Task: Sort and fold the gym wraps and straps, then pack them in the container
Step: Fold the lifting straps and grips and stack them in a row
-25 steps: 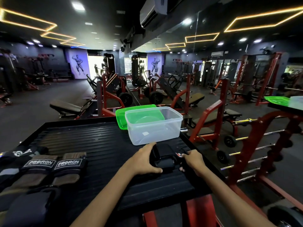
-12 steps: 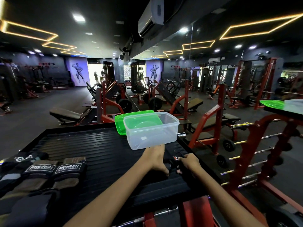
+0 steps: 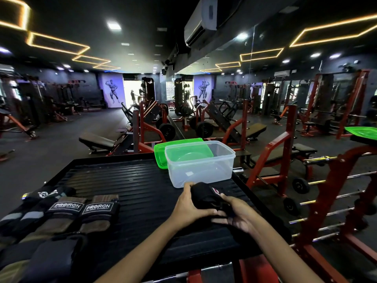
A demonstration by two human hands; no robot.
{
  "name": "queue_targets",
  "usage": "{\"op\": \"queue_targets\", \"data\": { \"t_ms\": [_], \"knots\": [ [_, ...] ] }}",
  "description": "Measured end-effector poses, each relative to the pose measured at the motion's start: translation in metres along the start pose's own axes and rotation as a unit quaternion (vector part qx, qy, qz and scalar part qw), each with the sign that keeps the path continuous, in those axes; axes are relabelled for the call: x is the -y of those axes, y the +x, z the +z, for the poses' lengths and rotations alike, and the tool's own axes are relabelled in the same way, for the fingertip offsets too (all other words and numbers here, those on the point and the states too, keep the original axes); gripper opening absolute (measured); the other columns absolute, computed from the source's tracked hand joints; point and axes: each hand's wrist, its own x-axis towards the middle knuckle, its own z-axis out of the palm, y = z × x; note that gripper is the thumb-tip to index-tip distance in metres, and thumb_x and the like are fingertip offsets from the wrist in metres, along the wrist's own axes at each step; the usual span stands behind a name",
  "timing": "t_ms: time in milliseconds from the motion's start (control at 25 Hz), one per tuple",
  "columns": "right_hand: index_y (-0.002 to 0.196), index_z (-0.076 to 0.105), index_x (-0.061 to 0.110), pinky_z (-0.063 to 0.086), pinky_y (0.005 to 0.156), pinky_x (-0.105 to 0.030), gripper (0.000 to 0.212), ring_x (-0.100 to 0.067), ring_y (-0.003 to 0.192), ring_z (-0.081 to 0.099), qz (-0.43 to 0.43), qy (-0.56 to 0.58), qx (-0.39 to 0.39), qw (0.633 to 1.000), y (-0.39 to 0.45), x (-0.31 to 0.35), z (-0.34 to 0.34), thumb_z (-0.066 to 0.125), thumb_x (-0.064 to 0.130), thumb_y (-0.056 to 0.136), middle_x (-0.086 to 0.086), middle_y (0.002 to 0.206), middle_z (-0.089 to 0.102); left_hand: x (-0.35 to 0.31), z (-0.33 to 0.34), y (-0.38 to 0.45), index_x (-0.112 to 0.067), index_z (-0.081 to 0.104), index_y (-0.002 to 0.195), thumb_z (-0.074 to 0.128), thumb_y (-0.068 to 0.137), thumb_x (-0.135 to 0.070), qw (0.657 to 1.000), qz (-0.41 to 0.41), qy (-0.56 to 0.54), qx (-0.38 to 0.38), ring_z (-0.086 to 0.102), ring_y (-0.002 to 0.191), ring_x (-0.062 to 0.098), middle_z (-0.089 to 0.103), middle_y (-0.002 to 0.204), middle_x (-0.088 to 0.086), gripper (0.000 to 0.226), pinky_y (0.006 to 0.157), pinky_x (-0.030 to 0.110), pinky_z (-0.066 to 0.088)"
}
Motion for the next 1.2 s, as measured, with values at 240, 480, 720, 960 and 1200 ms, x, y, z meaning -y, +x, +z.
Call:
{"op": "queue_targets", "data": {
  "t_ms": [240, 480, 720, 960, 1200],
  "knots": [
    [0.083, 0.059, 0.016, 0.051, 0.065, -0.034, 0.015, -0.018, 0.069, 0.054, -0.021, -0.099, -0.006, 0.995, 0.003, -0.002, 0.019, 0.053, 0.027, 0.092, -0.004, 0.078, 0.056, 0.007, -0.034, -0.001, -0.022, 0.066, 0.107, 0.058, 0.086, -0.048, 0.977, -0.123, -0.169, 0.043, 0.062, 0.107, 0.008, 0.068, 0.113, -0.007, 0.034, 0.095, 0.025, 0.044],
    [0.082, 0.058, 0.014, 0.052, 0.061, -0.026, 0.018, -0.017, 0.069, 0.06, 0.03, -0.106, 0.038, 0.993, 0.0, 0.0, 0.015, 0.056, 0.031, 0.081, -0.004, 0.075, 0.056, 0.007, -0.039, -0.02, -0.018, 0.063, 0.104, 0.072, 0.07, -0.03, 0.976, -0.085, -0.184, 0.082, 0.061, 0.102, 0.007, 0.066, 0.109, -0.004, 0.037, 0.091, 0.019, 0.044],
    [0.082, 0.062, 0.012, 0.051, 0.065, -0.027, 0.02, -0.013, 0.059, 0.058, 0.011, -0.097, 0.164, 0.982, -0.01, -0.004, 0.015, 0.064, 0.023, 0.066, -0.003, 0.067, 0.061, 0.006, -0.066, -0.042, -0.028, 0.064, 0.086, 0.073, 0.068, -0.049, 0.988, 0.037, -0.003, 0.152, 0.051, 0.094, 0.007, 0.048, 0.095, -0.009, 0.029, 0.092, 0.026, 0.04],
    [0.09, 0.067, 0.008, 0.047, 0.063, -0.018, 0.044, -0.008, 0.069, 0.06, -0.224, -0.269, 0.195, 0.916, -0.012, -0.002, 0.044, 0.072, 0.019, 0.047, 0.002, 0.076, 0.066, -0.001, -0.074, -0.046, -0.035, 0.048, 0.11, 0.084, 0.056, -0.041, 0.997, -0.03, -0.046, 0.056, 0.052, 0.106, -0.01, 0.052, 0.119, -0.01, 0.066, 0.09, 0.012, 0.043],
    [0.108, 0.058, 0.026, 0.037, 0.088, -0.006, 0.062, 0.003, 0.1, 0.052, -0.287, -0.54, 0.246, 0.752, -0.002, 0.025, 0.07, 0.077, 0.023, 0.049, 0.007, 0.107, 0.056, -0.005, -0.074, -0.052, -0.03, 0.048, 0.113, 0.087, 0.06, -0.036, 0.994, -0.03, 0.103, 0.012, 0.046, 0.102, -0.001, 0.044, 0.112, -0.005, 0.067, 0.083, -0.002, 0.031]
  ]
}}
